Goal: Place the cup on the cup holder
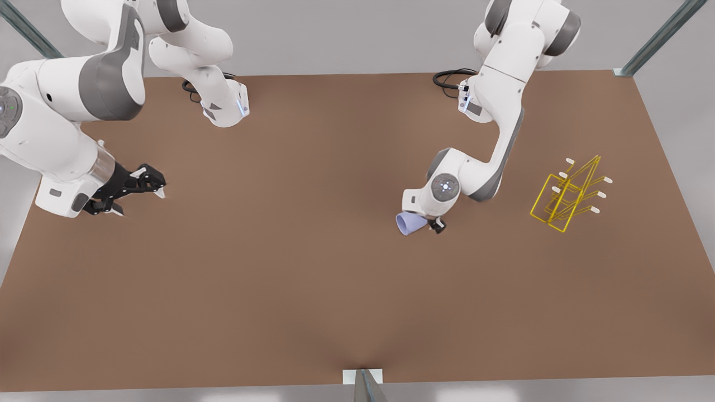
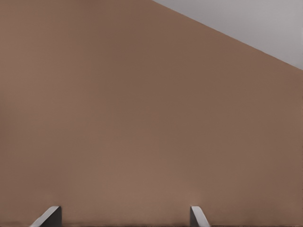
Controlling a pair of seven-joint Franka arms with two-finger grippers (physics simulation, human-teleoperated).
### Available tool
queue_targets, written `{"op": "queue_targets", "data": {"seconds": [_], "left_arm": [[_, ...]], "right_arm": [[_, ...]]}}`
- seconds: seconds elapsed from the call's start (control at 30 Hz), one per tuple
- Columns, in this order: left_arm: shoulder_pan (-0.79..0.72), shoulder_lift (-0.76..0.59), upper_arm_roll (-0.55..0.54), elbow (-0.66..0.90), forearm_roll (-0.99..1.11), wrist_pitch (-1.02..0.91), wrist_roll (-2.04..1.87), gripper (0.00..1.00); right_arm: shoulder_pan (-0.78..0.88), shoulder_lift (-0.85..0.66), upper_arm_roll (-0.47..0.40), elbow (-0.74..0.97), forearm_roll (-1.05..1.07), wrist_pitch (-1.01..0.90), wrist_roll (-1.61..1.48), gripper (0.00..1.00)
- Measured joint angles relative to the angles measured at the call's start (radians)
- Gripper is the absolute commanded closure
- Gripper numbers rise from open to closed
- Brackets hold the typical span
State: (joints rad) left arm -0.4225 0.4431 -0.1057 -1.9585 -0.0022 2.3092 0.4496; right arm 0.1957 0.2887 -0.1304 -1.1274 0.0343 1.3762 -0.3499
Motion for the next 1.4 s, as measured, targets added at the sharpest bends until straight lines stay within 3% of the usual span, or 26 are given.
{"op": "queue_targets", "data": {"seconds": [0.3,1.07,1.13,1.2,1.4], "left_arm": [[-0.027,-0.023,-0.009,-0.103,-0.006,0.177,0.120,0.00],[-0.030,0.079,-0.013,-0.136,-0.023,0.275,0.210,0.00],[-0.031,0.080,-0.016,-0.136,-0.025,0.283,0.212,0.15],[-0.031,0.081,-0.016,-0.136,-0.026,0.289,0.213,0.20],[-0.032,0.076,-0.015,-0.079,-0.022,0.265,0.208,0.21]], "right_arm": [[-0.005,0.005,0.000,-0.001,-0.039,-0.013,0.089,0.00],[-0.003,0.005,0.000,-0.001,-0.043,-0.017,0.189,0.00],[-0.004,0.005,0.000,-0.001,-0.043,-0.017,0.193,0.00],[-0.004,0.005,0.000,-0.001,-0.043,-0.017,0.196,0.00],[-0.004,0.005,0.000,-0.001,-0.043,-0.017,0.205,0.00]]}}
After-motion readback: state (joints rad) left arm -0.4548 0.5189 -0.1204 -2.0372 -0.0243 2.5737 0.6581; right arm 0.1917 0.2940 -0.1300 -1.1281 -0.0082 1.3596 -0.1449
